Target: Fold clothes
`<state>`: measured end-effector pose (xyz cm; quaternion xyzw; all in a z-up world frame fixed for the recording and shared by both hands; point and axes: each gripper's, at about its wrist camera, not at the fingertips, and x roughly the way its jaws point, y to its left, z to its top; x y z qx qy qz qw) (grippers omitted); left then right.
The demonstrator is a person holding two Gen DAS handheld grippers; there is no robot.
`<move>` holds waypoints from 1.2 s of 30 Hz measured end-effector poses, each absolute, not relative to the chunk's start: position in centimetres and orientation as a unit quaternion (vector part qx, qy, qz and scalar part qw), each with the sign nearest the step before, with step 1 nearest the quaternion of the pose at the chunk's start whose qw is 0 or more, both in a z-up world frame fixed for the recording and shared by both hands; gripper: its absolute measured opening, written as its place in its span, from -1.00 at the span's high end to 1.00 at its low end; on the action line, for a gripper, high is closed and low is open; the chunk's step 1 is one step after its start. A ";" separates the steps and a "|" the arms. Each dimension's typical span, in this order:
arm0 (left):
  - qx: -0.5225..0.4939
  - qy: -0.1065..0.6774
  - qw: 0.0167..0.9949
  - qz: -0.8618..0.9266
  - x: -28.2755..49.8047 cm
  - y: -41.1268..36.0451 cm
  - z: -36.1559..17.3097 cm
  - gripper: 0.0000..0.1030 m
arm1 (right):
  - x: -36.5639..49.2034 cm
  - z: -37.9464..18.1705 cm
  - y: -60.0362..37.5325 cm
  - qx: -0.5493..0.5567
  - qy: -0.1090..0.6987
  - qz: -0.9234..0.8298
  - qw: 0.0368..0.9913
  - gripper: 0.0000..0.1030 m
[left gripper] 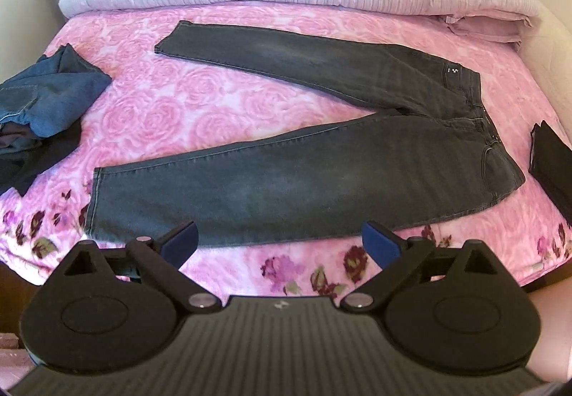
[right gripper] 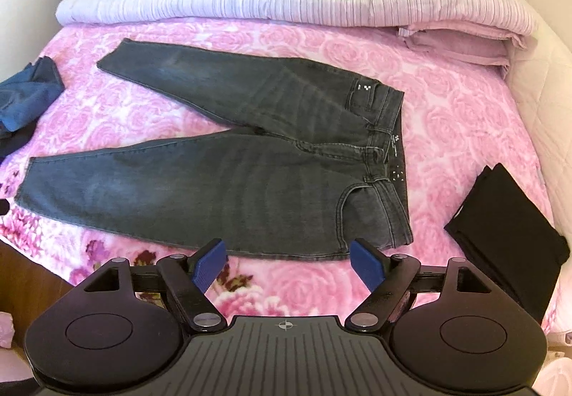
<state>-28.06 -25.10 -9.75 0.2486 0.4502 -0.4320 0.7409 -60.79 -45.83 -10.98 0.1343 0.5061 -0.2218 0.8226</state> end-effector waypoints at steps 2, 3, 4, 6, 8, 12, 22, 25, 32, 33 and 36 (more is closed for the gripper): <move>0.249 0.448 0.742 -0.432 -28.7 -24.8 -9.6 -0.87 | -61.4 -10.7 -45.8 0.134 0.502 -0.222 0.825 -0.56; 0.251 0.445 0.744 -0.432 -29.0 -24.6 -9.4 -0.87 | -61.7 -10.6 -45.8 0.135 0.500 -0.223 0.826 -0.56; 0.251 0.442 0.745 -0.432 -29.3 -24.5 -9.3 -0.87 | -62.0 -10.5 -45.9 0.135 0.498 -0.223 0.827 -0.56; 0.249 0.439 0.748 -0.431 -29.6 -24.2 -9.0 -0.87 | -62.5 -10.3 -45.9 0.135 0.494 -0.224 0.829 -0.56; 0.248 0.438 0.750 -0.430 -29.9 -24.1 -8.7 -0.87 | -62.9 -10.2 -45.9 0.138 0.489 -0.225 0.831 -0.56; 0.250 0.432 0.752 -0.429 -30.4 -23.7 -8.5 -0.87 | -63.3 -10.1 -46.1 0.141 0.484 -0.225 0.834 -0.56; 0.255 0.420 0.760 -0.424 -29.9 -22.4 -8.3 -0.87 | -63.4 -10.2 -46.2 0.143 0.470 -0.220 0.843 -0.56; 0.254 0.422 0.766 -0.414 -29.5 -21.8 -8.4 -0.87 | -63.4 -10.8 -46.6 0.148 0.475 -0.224 0.838 -0.56; 0.245 0.433 0.769 -0.402 -29.1 -20.8 -8.9 -0.87 | -62.6 -11.5 -46.7 0.146 0.487 -0.212 0.835 -0.56; 0.243 0.434 0.769 -0.402 -29.1 -20.8 -9.0 -0.87 | -62.4 -11.5 -46.6 0.144 0.488 -0.211 0.835 -0.56; 0.246 0.433 0.768 -0.402 -29.3 -20.8 -9.1 -0.87 | -62.0 -11.6 -46.6 0.139 0.489 -0.207 0.836 -0.56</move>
